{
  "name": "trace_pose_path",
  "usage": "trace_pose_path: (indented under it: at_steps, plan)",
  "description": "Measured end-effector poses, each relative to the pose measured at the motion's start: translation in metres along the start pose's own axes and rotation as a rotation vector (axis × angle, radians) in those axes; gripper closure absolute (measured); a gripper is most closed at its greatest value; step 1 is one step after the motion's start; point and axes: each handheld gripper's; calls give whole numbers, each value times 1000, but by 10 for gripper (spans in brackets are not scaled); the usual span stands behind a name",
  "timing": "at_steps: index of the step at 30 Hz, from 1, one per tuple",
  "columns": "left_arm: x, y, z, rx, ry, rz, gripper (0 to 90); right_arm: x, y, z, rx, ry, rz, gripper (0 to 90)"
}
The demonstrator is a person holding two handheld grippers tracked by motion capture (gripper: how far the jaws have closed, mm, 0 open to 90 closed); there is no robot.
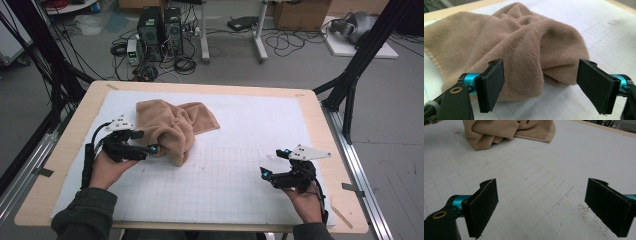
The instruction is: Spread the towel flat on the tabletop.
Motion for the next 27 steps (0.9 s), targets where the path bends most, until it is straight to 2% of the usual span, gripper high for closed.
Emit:
trace_pose_path:
  at_steps: [3, 6, 10, 12, 15, 17, 18, 20, 21, 22, 23, 24, 27]
  plan:
    - [-3, -13, -5, -10, -3, 3, 255, -1, -2, 0, -8, 6, -6, 106]
    - [-7, -27, -7, -17, 17, -1, 269, -1, -4, -1, -14, 8, -13, 106]
    - [-13, -50, -5, -79, 43, -11, 289, -2, -7, -1, -19, 11, -16, 106]
    - [-14, -63, -1, -123, 37, -35, 311, -2, -7, -1, -16, 11, -17, 106]
    - [-15, -69, 0, -131, 27, -46, 341, -2, -7, 0, -21, 9, -17, 106]
    - [-14, -72, 1, -136, 16, -59, 414, -2, -7, 2, -23, 7, -19, 106]
    - [-14, -73, 1, -138, 13, -65, 414, -2, -7, 2, -23, 7, -19, 106]
    - [-13, -74, 1, -145, 8, -79, 483, -3, -8, 4, -22, 6, -19, 106]
    - [-12, -74, 1, -147, 4, -81, 558, -3, -8, 5, -22, 5, -20, 107]
    - [-12, -74, 1, -149, -2, -85, 558, -3, -8, 5, -22, 5, -20, 106]
    - [-12, -75, 1, -151, -2, -86, 622, -3, -9, 6, -23, 5, -21, 106]
    - [-12, -74, 0, -153, 0, -88, 622, -3, -9, 6, -23, 5, -21, 106]
    - [-11, -74, 0, -152, 1, -85, 695, -4, -12, 8, -29, 1, -25, 106]
Point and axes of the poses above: each handheld gripper's, and its own axes: y roughly backward along the jaws, z roughly out of its underside, x roughly to its right, and after that the axes turned 8 degrees about z, right-handed
